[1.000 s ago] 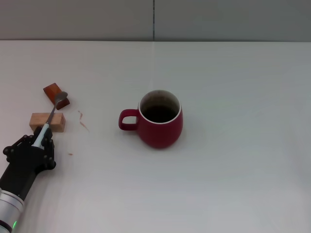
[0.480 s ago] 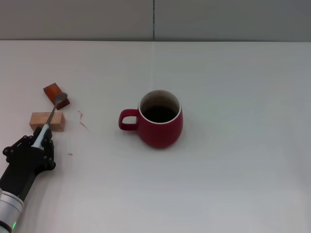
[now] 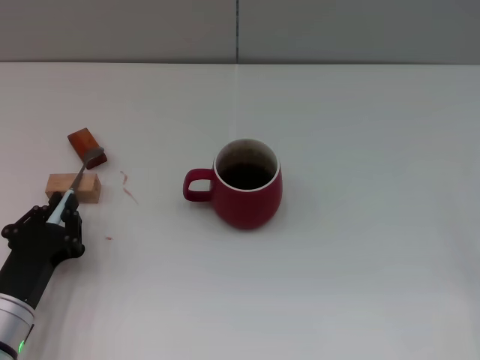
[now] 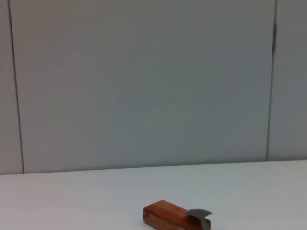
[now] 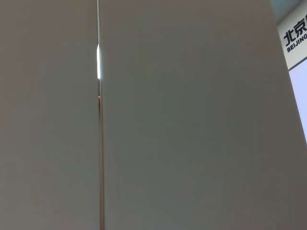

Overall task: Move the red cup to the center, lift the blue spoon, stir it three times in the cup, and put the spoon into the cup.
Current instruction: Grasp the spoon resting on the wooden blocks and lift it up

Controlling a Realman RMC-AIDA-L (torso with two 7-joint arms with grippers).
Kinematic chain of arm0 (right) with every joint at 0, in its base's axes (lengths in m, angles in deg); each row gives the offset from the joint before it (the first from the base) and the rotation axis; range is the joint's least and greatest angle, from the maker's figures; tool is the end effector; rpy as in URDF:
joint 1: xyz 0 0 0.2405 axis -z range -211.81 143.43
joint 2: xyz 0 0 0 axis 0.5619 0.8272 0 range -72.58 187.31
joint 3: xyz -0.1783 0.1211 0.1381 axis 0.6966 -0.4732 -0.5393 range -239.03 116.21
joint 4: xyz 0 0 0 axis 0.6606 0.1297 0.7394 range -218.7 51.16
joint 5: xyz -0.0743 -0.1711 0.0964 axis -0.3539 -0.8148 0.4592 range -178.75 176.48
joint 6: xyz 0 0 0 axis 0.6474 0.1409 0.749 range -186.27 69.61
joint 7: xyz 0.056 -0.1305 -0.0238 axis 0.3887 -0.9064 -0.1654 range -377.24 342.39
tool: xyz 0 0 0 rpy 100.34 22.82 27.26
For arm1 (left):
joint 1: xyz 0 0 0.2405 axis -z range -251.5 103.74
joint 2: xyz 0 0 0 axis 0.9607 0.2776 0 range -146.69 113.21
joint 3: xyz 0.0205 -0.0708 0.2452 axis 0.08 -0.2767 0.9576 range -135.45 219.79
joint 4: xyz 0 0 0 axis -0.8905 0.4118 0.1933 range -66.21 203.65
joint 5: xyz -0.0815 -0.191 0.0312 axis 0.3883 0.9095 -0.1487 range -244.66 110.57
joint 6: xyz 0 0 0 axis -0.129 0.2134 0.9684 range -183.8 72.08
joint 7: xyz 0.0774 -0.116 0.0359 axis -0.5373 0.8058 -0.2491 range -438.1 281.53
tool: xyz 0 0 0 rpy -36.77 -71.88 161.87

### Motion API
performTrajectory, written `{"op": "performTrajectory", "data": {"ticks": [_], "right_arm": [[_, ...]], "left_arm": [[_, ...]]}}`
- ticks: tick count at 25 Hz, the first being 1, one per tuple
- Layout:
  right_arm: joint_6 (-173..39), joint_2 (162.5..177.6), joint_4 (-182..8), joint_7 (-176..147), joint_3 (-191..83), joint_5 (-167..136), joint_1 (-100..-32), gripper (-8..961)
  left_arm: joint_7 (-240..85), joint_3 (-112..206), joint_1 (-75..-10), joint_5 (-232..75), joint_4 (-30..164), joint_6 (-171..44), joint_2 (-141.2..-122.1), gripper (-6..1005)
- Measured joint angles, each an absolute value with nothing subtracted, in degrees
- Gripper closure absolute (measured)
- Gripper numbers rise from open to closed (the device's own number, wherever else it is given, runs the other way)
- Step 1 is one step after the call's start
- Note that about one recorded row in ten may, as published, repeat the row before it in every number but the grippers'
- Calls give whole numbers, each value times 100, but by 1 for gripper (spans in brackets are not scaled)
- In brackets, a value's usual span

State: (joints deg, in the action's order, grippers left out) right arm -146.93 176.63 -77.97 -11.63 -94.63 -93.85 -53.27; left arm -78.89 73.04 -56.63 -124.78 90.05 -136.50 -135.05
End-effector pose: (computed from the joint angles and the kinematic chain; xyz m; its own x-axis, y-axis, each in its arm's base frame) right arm 0.3665 0.2706 0.0598 0.6952 0.3305 -0.6383 -0.7181 0.2793 -0.6374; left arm -0.3594 0.2120 -0.0622 0.7166 0.1379 0.6837 0.6973 -0.1638 -0.6978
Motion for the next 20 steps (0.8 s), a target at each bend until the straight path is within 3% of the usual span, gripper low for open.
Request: {"op": "performTrajectory", "data": {"ticks": [20], "right_arm": [[-14692, 17663, -7762, -1163, -9463, -9385, -5317, 268]], "left_arm": [[-6682, 7467, -5717, -12479, 8878, -14401, -13451, 823]]}}
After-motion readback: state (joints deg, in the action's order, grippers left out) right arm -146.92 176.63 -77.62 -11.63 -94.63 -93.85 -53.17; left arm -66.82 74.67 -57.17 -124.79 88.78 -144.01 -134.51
